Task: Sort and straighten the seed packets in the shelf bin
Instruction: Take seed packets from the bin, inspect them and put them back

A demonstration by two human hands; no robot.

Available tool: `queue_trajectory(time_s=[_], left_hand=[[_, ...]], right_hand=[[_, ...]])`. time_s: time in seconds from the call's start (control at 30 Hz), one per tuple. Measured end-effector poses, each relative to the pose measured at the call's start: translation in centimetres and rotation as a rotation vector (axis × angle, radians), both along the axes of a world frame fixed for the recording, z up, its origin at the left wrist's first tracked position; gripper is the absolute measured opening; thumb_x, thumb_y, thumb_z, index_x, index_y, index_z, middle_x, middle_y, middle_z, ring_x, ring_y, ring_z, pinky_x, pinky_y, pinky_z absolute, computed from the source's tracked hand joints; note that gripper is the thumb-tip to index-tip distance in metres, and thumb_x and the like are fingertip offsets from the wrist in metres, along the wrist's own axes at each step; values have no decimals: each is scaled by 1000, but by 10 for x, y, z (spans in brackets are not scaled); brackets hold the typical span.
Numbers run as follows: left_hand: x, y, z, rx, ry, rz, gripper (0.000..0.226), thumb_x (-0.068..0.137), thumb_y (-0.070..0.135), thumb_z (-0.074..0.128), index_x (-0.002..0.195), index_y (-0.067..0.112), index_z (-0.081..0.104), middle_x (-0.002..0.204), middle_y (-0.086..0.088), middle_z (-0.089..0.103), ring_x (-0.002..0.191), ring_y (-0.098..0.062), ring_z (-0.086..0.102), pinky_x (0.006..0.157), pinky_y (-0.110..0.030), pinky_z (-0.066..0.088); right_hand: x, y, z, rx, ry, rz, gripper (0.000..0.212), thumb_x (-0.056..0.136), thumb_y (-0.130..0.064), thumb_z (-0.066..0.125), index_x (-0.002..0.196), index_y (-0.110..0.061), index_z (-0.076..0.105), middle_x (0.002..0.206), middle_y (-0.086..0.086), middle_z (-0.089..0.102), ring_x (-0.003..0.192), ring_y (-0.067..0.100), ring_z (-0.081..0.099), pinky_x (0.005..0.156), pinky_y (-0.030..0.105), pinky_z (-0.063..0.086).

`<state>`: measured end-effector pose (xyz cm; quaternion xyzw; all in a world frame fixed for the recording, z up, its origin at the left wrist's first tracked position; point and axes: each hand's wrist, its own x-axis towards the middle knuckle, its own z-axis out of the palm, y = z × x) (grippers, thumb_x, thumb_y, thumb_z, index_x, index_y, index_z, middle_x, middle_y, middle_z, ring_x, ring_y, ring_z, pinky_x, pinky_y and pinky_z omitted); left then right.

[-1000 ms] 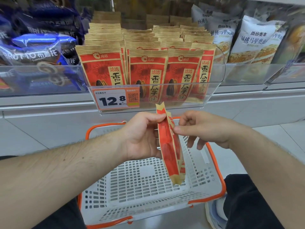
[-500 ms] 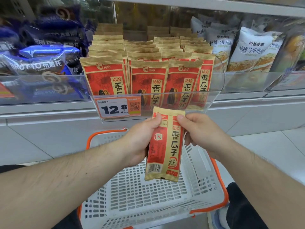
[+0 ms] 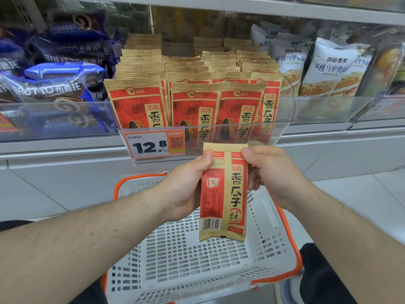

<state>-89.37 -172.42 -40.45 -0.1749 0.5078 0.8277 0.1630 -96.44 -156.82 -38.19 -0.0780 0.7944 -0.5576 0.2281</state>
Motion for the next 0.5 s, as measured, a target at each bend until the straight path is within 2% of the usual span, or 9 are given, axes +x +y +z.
queue_trajectory(time_s=[0.13, 0.27, 0.33, 0.4, 0.5], left_hand=[[-1, 1, 0, 19, -16, 16, 51, 104, 47, 30, 129, 16, 62, 114, -10, 75, 99, -23, 73, 79, -38, 56], [-1, 1, 0, 47, -57, 59, 50, 105, 46, 32, 128, 15, 63, 114, -12, 74, 98, -25, 73, 78, -39, 56], [-1, 1, -1, 87, -122, 85, 51, 105, 47, 32, 122, 13, 67, 112, -14, 74, 98, -27, 73, 82, -42, 55], [-2, 1, -2, 128, -184, 110, 54, 105, 49, 32, 120, 11, 67, 112, -16, 74, 102, -30, 72, 86, -47, 54], [-3, 0, -4, 146, -246, 130, 56, 106, 49, 31, 116, 8, 67, 107, -18, 75, 93, -31, 74, 80, -48, 54]], right_hand=[[-2, 0, -3, -2, 11, -6, 37, 105, -21, 44, 91, 7, 66, 64, 5, 69, 43, 16, 47, 48, 27, 35], [0, 0, -2, -19, 4, 19, 37, 104, -24, 45, 85, -1, 67, 66, 4, 69, 46, 16, 49, 50, 28, 37], [-3, 3, 1, 31, -41, 108, 33, 102, -28, 50, 89, -2, 67, 73, 7, 71, 53, 19, 56, 55, 30, 40], [-5, 9, 6, 167, -103, 278, 28, 97, -28, 59, 103, -2, 66, 87, 13, 75, 68, 21, 64, 64, 32, 45], [-3, 15, 9, 251, -202, 423, 20, 92, -14, 66, 111, -6, 61, 89, 15, 76, 68, 21, 68, 66, 31, 50]])
